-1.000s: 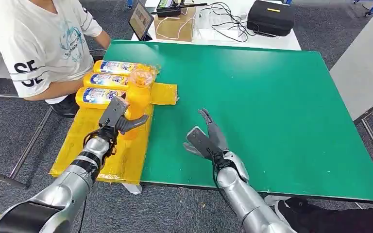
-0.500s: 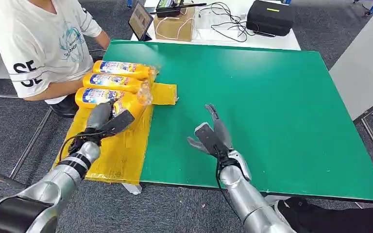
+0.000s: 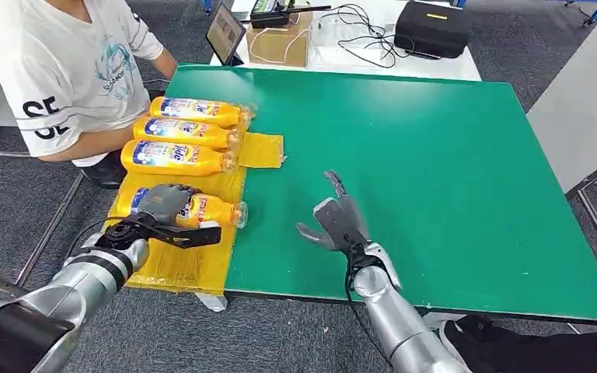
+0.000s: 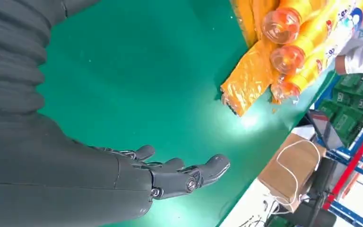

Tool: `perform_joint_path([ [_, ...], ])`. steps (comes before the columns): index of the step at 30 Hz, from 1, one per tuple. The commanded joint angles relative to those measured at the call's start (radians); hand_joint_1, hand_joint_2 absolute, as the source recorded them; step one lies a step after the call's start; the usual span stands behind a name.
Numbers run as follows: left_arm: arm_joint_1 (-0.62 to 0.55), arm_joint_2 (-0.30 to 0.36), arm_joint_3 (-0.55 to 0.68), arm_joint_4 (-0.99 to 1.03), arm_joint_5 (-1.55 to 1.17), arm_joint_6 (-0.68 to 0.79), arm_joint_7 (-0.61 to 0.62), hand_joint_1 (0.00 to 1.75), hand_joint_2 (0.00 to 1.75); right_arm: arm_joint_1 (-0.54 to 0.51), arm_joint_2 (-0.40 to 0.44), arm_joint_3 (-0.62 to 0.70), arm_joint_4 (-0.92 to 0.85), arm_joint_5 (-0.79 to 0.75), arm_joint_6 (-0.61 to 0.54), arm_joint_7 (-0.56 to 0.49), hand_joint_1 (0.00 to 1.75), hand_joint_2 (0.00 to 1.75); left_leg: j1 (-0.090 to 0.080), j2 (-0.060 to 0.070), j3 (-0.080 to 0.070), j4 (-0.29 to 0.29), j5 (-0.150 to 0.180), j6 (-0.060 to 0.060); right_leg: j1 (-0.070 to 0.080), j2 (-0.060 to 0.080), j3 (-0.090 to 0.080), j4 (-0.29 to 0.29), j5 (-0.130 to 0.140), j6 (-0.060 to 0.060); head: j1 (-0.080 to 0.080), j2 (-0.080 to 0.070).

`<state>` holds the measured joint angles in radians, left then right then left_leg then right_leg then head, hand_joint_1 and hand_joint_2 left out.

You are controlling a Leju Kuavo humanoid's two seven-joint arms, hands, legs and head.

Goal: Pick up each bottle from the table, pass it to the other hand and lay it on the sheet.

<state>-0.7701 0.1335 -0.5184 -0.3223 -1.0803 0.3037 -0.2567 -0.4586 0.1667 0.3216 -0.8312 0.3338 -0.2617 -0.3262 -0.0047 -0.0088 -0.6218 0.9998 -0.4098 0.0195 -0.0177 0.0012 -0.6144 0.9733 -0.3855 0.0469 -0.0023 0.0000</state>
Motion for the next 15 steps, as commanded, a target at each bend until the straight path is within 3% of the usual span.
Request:
perform_joint_path([
  [1, 0.019, 0.01, -0.047, 0.072, 0.012, -0.021, -0.022, 1.75, 1.75, -0.019, 0.004, 0.002, 0.018, 0.004, 0.009, 0.019, 0.0, 1.75, 0.001, 0.004, 0.007, -0.001, -0.003, -0.002, 0.001, 0.003, 0.005, -0.001, -0.001, -0.003, 0.0, 0.0],
  [10, 0.017, 0.021, -0.049, 0.073, -0.002, -0.044, -0.023, 1.69, 1.75, -0.018, -0.002, 0.004, 0.002, 0.002, 0.016, 0.021, 0.0, 1.75, 0.0, 0.003, 0.005, -0.001, -0.001, -0.001, 0.001, 0.003, 0.004, 0.0, -0.001, -0.001, 0.0, 0.0],
  [11, 0.018, 0.021, -0.048, 0.072, -0.002, -0.044, -0.022, 0.42, 1.75, -0.019, -0.003, 0.005, -0.001, 0.002, 0.017, 0.021, 0.0, 1.75, 0.001, 0.004, 0.008, -0.001, -0.003, -0.001, 0.001, 0.003, 0.006, 0.0, -0.001, -0.002, 0.0, 0.0],
  [12, 0.019, 0.021, -0.043, 0.072, 0.002, -0.046, -0.025, 0.05, 1.75, -0.018, -0.004, 0.005, -0.004, 0.001, 0.018, 0.022, 0.0, 1.75, 0.001, 0.003, 0.006, -0.001, -0.002, -0.001, 0.001, 0.003, 0.004, 0.0, -0.001, -0.001, 0.0, 0.0],
  [15, 0.027, 0.021, -0.018, 0.067, 0.026, -0.065, -0.059, 0.0, 1.75, -0.023, -0.012, 0.006, -0.007, 0.006, 0.016, 0.035, 0.0, 1.75, 0.001, 0.004, 0.008, -0.001, -0.003, -0.002, 0.001, 0.003, 0.006, 0.0, -0.002, -0.002, 0.0, 0.0],
])
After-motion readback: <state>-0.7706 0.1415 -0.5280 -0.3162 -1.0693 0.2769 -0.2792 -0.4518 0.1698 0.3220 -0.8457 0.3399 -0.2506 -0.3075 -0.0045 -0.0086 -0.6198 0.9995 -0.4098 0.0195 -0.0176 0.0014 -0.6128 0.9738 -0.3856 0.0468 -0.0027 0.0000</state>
